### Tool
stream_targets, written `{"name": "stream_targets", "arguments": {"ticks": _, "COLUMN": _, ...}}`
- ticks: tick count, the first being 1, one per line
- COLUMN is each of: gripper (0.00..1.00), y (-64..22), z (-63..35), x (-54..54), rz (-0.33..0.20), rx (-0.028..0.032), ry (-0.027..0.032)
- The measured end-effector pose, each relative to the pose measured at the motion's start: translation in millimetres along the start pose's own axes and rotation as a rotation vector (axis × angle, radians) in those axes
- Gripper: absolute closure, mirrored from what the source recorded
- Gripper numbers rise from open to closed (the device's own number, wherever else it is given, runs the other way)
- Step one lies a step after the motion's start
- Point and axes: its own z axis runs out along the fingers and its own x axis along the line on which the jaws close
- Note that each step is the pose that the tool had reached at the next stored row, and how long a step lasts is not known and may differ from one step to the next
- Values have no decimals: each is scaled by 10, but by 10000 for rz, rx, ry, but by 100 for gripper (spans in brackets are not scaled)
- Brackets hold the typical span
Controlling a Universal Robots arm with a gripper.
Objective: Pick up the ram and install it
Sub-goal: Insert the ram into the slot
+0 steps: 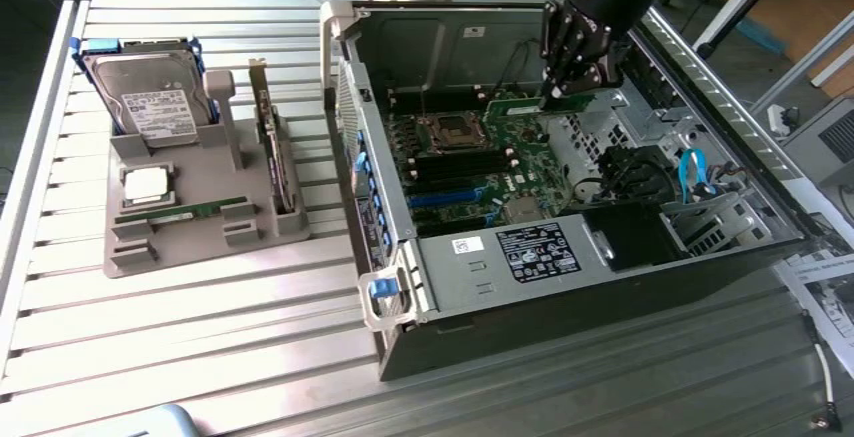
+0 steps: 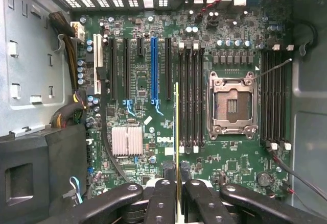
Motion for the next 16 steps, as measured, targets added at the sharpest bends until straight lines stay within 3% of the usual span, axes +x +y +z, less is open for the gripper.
{"name": "stream_targets", "arguments": {"ticks": 16, "gripper": 86, "y": 97, "z": 113, "x": 2, "rz": 1, "rx": 0, "ry": -1}}
